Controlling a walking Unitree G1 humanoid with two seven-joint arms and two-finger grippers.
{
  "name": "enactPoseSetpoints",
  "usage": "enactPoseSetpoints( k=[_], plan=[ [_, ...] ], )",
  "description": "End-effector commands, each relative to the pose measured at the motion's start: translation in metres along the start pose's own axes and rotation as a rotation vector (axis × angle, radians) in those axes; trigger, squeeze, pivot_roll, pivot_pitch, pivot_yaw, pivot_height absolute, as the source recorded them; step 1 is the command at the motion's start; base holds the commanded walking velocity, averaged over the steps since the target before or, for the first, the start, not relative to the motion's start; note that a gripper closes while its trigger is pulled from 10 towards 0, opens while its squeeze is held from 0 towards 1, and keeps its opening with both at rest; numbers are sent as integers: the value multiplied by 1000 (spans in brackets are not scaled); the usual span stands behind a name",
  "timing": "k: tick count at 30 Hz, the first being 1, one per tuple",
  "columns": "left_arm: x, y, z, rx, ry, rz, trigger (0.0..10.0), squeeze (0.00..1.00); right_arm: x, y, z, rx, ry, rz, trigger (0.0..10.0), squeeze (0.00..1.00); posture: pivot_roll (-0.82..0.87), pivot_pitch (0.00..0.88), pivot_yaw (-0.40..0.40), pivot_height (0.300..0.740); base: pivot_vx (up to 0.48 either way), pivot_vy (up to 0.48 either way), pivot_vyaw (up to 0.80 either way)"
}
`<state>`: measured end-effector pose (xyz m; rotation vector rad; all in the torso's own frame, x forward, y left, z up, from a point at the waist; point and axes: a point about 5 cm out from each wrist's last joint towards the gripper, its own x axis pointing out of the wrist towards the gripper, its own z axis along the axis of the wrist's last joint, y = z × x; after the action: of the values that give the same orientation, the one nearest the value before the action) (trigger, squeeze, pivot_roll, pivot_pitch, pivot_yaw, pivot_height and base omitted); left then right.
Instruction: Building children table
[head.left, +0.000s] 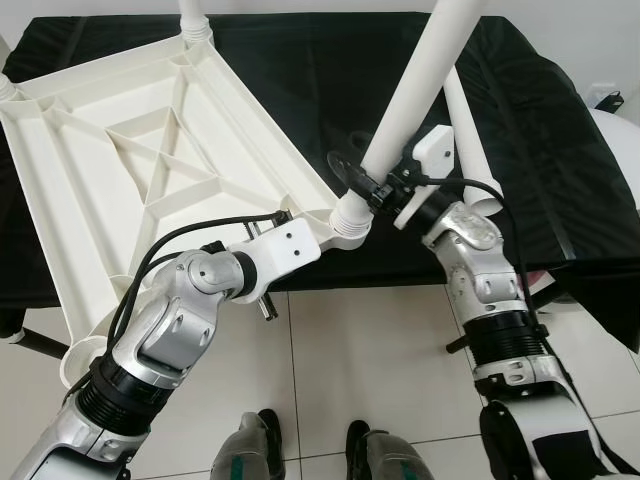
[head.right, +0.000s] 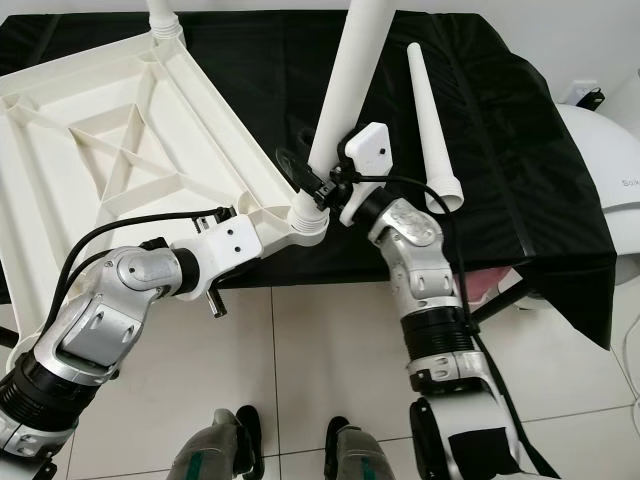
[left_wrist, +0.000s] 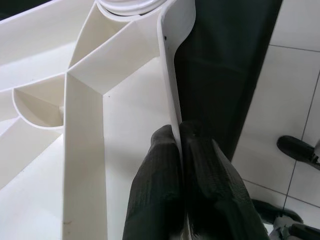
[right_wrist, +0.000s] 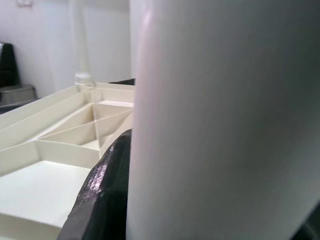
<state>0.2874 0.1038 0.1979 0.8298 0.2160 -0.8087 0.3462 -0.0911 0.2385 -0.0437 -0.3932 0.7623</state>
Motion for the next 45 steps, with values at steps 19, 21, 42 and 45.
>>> enactPoseSetpoints(
  k=[19,21,42,45],
  plan=[
    [8,-14,-4,26,38,76,10000,0,3,11,-28,-10,233,-152,10000,0,-68,207,-33,740,0,0,0],
    [8,-14,-4,26,38,76,10000,0,3,11,-28,-10,233,-152,10000,0,-68,207,-33,740,0,0,0],
    [8,-17,-5,31,47,66,10000,0,23,7,-25,-18,300,-343,10000,0,-66,220,-26,740,0,0,0],
    [8,-18,-5,32,47,68,10000,0,24,6,-24,-22,315,-362,10000,0,-67,225,-25,740,0,0,0]
  ],
)
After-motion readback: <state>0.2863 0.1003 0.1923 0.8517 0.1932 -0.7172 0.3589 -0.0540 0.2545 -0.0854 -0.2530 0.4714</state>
